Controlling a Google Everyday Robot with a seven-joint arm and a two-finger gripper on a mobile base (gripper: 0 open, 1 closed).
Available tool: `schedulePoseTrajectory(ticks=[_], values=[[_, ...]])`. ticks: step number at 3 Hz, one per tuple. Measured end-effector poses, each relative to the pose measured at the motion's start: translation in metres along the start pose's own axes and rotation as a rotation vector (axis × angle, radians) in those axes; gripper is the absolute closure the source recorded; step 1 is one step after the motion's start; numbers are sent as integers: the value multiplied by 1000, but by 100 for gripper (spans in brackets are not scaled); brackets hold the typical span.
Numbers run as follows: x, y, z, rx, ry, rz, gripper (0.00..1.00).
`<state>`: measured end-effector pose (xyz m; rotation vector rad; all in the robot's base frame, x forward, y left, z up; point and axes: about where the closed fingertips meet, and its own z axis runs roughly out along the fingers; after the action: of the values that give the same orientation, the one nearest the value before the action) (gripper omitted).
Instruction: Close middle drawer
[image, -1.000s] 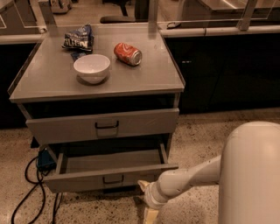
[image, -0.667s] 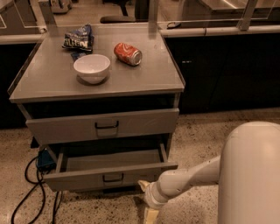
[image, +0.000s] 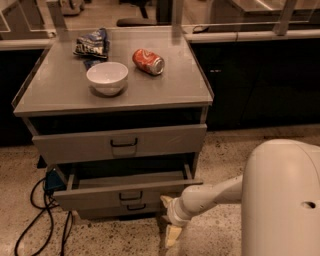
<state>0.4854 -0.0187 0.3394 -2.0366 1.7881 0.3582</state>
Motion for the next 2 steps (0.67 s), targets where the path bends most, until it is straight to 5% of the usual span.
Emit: schedulePoseTrajectory(ticks=[1, 2], values=[[1, -50, 3, 53, 20, -4, 0], [0, -49, 3, 53, 20, -4, 0]])
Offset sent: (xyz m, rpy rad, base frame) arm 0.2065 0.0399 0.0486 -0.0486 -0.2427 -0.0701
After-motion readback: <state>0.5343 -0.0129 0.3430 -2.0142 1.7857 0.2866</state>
